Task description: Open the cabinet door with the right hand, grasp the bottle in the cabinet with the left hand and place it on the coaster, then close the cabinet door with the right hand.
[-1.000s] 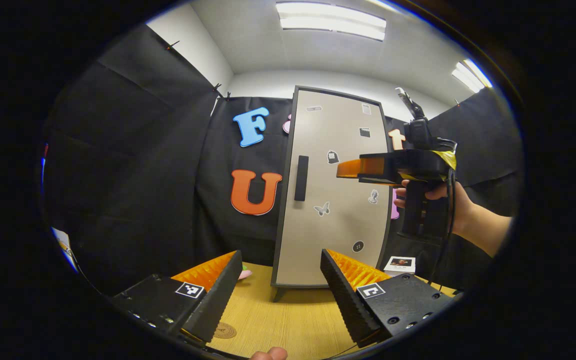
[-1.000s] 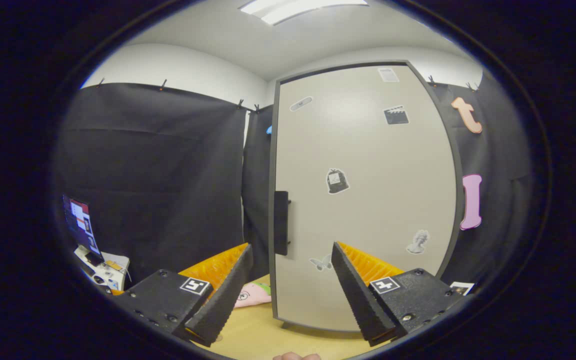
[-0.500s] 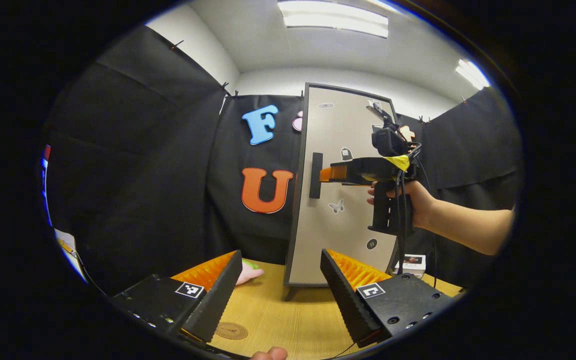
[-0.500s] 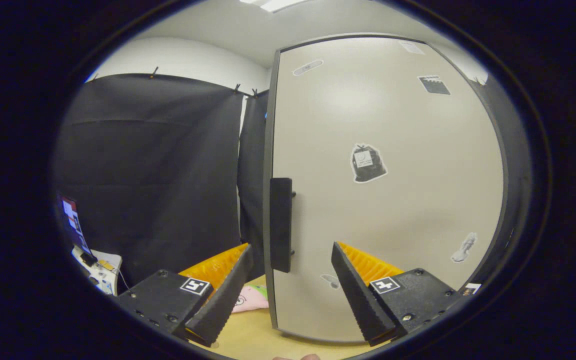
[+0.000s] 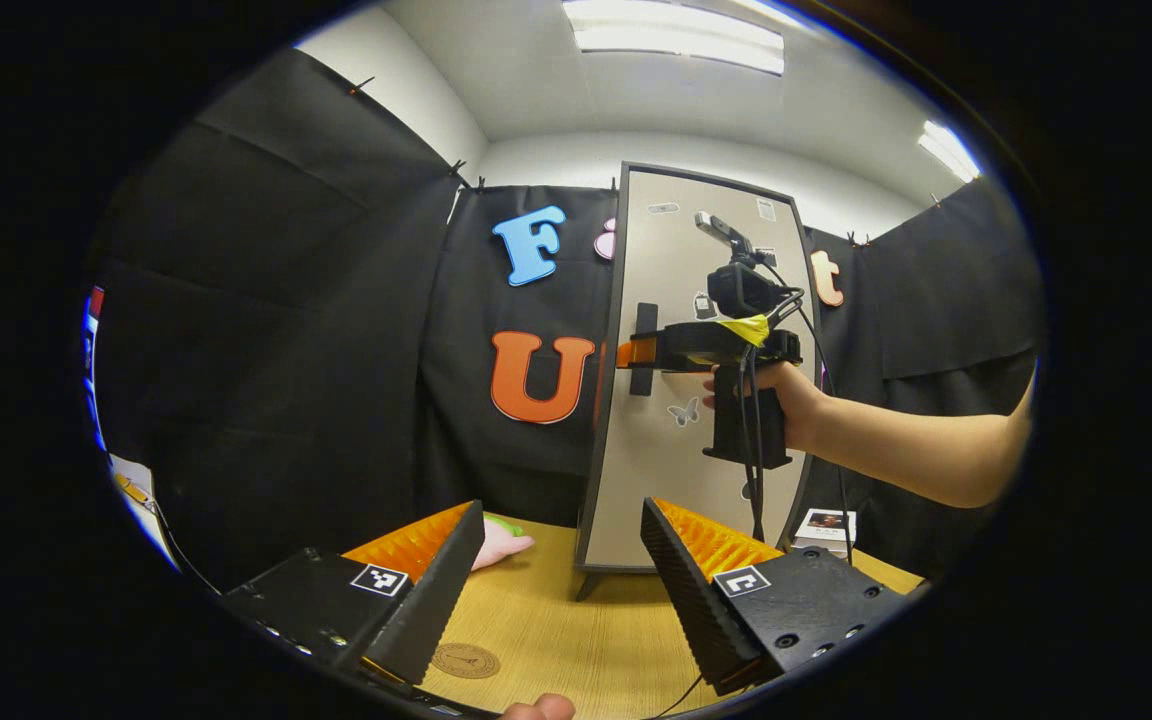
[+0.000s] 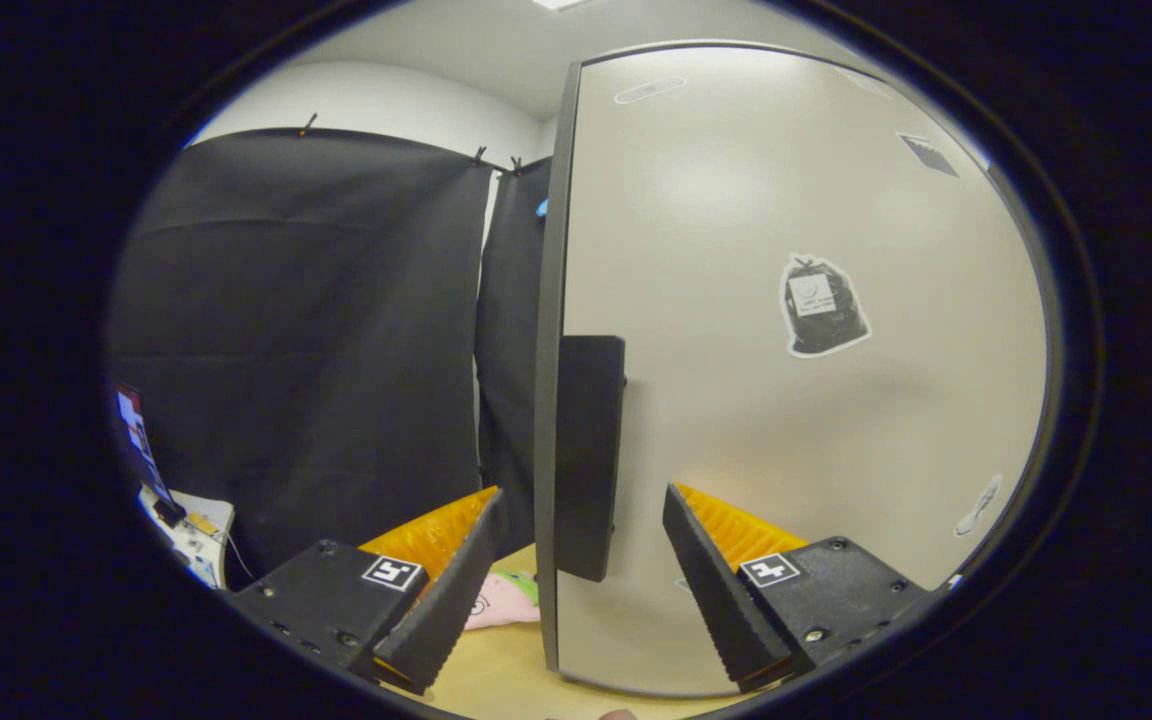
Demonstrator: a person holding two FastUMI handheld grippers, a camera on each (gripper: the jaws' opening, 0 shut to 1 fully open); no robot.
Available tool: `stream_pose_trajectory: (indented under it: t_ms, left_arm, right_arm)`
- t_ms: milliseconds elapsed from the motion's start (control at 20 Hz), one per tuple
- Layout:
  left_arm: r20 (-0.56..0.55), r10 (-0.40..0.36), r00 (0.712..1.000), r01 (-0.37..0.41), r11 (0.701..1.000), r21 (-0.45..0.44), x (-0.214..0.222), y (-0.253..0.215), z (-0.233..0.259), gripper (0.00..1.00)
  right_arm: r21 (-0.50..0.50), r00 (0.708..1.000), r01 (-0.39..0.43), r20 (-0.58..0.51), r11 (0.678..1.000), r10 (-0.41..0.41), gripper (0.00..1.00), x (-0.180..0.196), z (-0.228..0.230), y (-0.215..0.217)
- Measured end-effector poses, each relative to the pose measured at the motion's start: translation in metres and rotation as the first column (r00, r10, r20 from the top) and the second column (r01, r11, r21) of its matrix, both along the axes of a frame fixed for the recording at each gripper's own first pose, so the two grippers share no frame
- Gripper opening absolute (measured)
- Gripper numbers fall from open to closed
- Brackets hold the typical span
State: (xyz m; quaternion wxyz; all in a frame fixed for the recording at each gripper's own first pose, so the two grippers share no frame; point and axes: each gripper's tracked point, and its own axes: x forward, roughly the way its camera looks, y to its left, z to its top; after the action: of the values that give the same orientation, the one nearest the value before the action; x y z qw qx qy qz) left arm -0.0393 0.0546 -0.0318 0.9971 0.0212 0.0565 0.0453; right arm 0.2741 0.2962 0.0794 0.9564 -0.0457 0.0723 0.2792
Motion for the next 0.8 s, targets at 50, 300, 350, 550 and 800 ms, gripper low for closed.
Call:
stream_pose_trajectory:
  t_ms: [50, 300, 350, 550, 800]
  left_arm:
    - [-0.001, 0.008, 1.0, -0.008, 1.0, 0.006, 0.0, 0.003, -0.001, 0.95]
    - [0.01, 0.02, 1.0, -0.021, 1.0, 0.014, 0.0, 0.01, 0.003, 0.95]
    - [0.009, 0.021, 1.0, -0.021, 1.0, 0.017, 0.002, 0.012, 0.002, 0.95]
    - [0.006, 0.026, 1.0, -0.026, 0.999, 0.023, 0.006, 0.018, 0.002, 0.95]
    - [0.012, 0.023, 1.0, -0.023, 1.0, 0.008, 0.007, 0.02, 0.003, 0.95]
  right_arm:
    - [0.001, 1.0, -0.001, -0.006, 1.0, 0.001, 0.97, 0.001, -0.002, 0.003]
    - [0.019, 1.0, 0.02, 0.002, 1.0, -0.02, 0.84, 0.01, -0.001, 0.01]
    - [0.016, 1.0, 0.019, -0.001, 1.0, -0.019, 0.8, 0.012, -0.002, 0.012]
    - [0.015, 0.999, 0.049, 0.021, 0.999, -0.05, 0.65, 0.016, -0.003, 0.012]
    - [-0.011, 0.995, 0.082, 0.05, 0.997, -0.081, 0.35, 0.022, -0.003, 0.003]
